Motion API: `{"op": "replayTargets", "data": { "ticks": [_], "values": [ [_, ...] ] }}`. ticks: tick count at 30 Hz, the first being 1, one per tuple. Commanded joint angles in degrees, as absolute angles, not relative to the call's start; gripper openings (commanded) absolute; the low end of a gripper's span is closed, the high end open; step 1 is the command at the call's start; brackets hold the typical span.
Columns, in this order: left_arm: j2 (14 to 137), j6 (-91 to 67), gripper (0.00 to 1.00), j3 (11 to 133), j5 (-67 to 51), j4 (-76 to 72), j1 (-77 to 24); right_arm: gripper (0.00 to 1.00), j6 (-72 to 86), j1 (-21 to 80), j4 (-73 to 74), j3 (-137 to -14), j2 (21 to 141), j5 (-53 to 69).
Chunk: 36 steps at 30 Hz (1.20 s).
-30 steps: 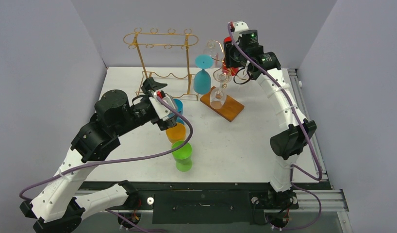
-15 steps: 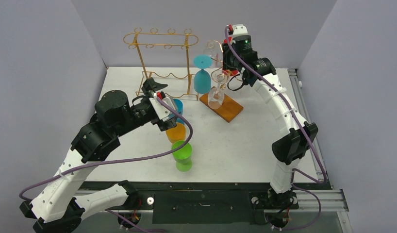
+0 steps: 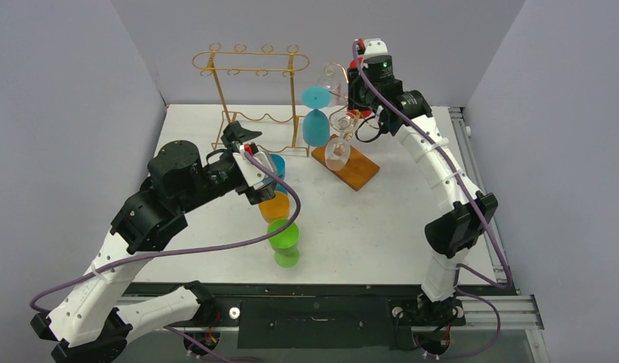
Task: Place the wine glass upside down on the wine glass rack
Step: Adjust the wine rack at the center of the board.
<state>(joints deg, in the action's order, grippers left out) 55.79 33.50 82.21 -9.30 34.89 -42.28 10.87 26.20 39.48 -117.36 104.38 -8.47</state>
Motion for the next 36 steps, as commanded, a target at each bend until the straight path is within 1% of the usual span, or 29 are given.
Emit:
{"op": "replayTargets", "data": {
  "ticks": [1,4,10,15,18,25,28,36],
  "values": [
    [55.6,33.3,0.96,82.6,-9.9,32.2,-42.1,0.36,10.5,25.2,48.1,-126.2,105.3,-3.6],
    [55.8,33.2,0.96,82.6,-9.7,32.1,-42.1,0.42,8.6,23.9,50.2,-131.1,106.2,-0.9],
    [56.4,33.4,0.96,82.6,-9.7,31.7,-42.0,0.58,5.4,21.5,49.5,-132.0,105.4,4.4],
    [57.0,33.4,0.96,82.6,-9.8,31.5,-42.1,0.67,2.1,20.7,49.2,-133.8,106.1,7.9],
    [57.5,33.5,0.96,82.8,-9.8,31.4,-42.1,0.74,-1.2,20.7,48.7,-134.7,107.0,12.2],
    [58.0,33.5,0.96,83.4,-9.8,31.6,-42.0,0.8,-6.3,20.3,48.1,-137.7,110.1,17.6],
    [58.1,33.5,0.96,83.6,-10.1,31.9,-42.0,0.8,-7.3,19.8,48.9,-140.0,112.3,18.9],
    [57.1,33.8,0.96,82.7,-10.4,32.2,-42.1,0.8,-9.6,19.7,47.7,-140.0,114.8,20.0]
  ]
}}
